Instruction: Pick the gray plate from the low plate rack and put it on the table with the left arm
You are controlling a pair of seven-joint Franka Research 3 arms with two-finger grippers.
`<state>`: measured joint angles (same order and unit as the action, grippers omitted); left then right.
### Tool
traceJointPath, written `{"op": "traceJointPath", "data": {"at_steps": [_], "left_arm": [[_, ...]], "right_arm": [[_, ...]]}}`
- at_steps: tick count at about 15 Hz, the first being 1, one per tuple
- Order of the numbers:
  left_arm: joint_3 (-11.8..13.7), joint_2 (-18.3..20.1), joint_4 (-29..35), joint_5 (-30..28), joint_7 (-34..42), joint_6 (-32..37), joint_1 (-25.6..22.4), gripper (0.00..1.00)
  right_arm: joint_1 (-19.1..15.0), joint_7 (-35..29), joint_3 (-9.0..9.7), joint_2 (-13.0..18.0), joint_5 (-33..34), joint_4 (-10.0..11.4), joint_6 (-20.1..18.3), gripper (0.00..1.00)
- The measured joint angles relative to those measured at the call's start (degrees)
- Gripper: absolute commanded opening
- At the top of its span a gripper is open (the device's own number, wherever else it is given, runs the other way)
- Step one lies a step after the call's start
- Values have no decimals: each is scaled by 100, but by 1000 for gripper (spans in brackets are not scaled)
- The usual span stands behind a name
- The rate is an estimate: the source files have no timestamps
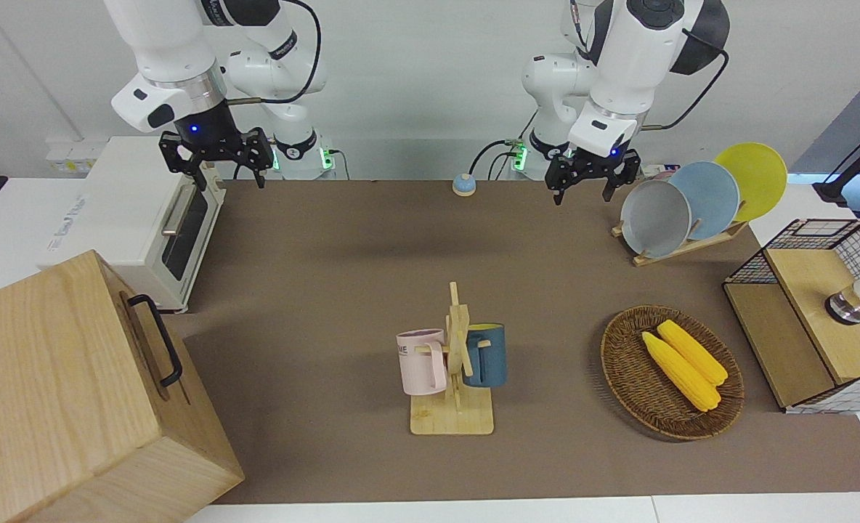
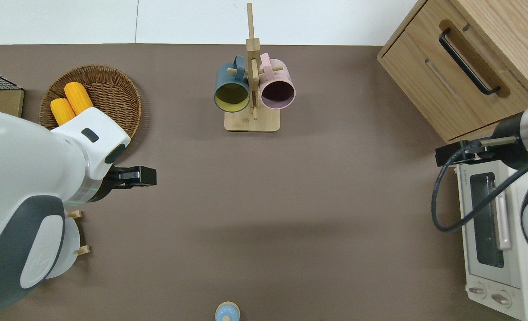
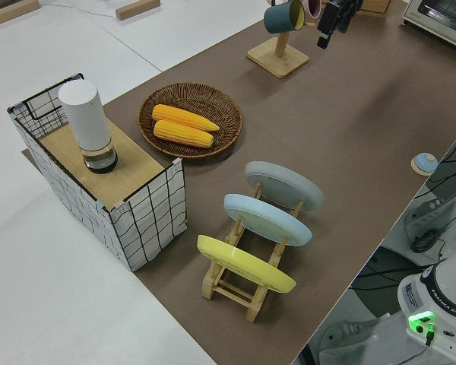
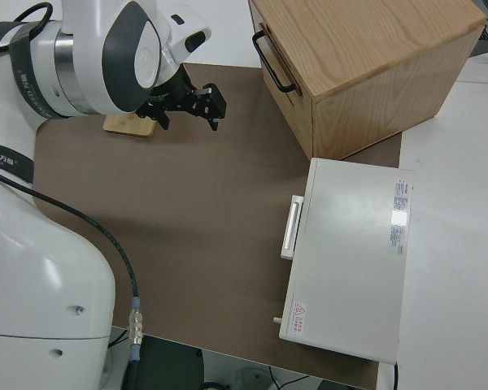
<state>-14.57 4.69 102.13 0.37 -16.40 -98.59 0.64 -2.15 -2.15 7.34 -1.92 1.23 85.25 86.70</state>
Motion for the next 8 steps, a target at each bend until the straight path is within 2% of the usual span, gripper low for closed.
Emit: {"op": "traceJointPath", "data": {"at_steps": [8], "left_arm": [[-149, -165, -1, -155, -9, 107, 43, 993]], "right_arm": [[0, 0, 0, 0, 0, 0, 0, 983]]}}
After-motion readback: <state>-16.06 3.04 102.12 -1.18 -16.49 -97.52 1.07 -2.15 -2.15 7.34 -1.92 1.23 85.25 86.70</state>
